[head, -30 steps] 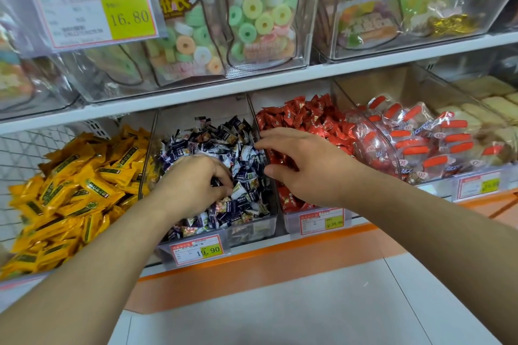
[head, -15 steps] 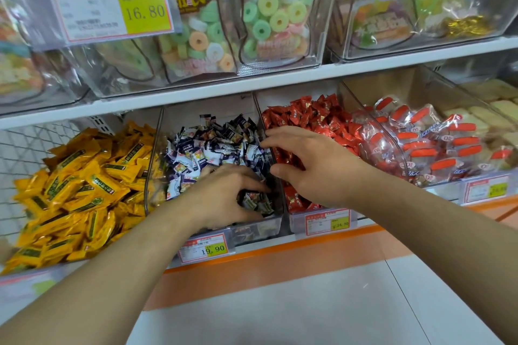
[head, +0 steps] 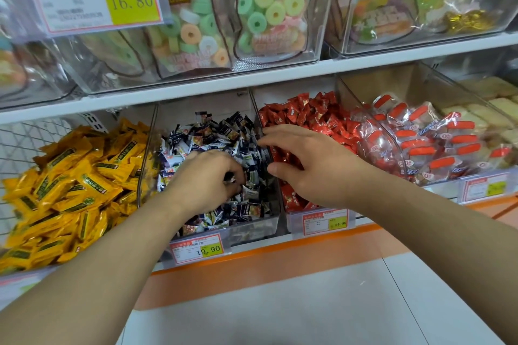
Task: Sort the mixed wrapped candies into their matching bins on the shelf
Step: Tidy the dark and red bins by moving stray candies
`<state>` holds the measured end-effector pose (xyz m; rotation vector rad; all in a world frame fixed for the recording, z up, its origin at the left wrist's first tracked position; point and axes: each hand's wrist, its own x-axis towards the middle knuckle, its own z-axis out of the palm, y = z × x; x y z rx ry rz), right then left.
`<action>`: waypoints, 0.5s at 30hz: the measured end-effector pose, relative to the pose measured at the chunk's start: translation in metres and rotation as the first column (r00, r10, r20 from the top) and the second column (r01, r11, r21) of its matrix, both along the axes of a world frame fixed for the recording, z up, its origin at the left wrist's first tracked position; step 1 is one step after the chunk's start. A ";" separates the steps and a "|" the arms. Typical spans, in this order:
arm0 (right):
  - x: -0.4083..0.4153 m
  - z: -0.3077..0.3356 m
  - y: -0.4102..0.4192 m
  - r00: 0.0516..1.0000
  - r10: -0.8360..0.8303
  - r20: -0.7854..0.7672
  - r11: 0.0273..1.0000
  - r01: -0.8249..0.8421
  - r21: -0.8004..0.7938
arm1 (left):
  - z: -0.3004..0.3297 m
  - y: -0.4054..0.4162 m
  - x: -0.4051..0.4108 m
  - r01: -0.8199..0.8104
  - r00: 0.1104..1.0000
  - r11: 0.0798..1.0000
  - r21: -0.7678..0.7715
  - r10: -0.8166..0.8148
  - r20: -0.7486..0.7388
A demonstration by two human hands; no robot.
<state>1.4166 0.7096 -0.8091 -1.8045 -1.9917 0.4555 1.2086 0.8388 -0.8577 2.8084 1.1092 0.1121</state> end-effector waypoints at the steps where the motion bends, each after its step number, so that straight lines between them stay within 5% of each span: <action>1: 0.000 0.000 0.000 1.000 0.001 0.002 1.000 -0.001 0.001 | 0.001 0.000 0.000 -0.011 1.000 1.000 0.005 0.011 0.015; 15: 0.000 -0.001 0.001 1.000 0.000 0.011 1.000 0.000 0.026 | 0.012 -0.009 -0.010 0.087 0.984 0.964 -0.252 -0.043 0.174</action>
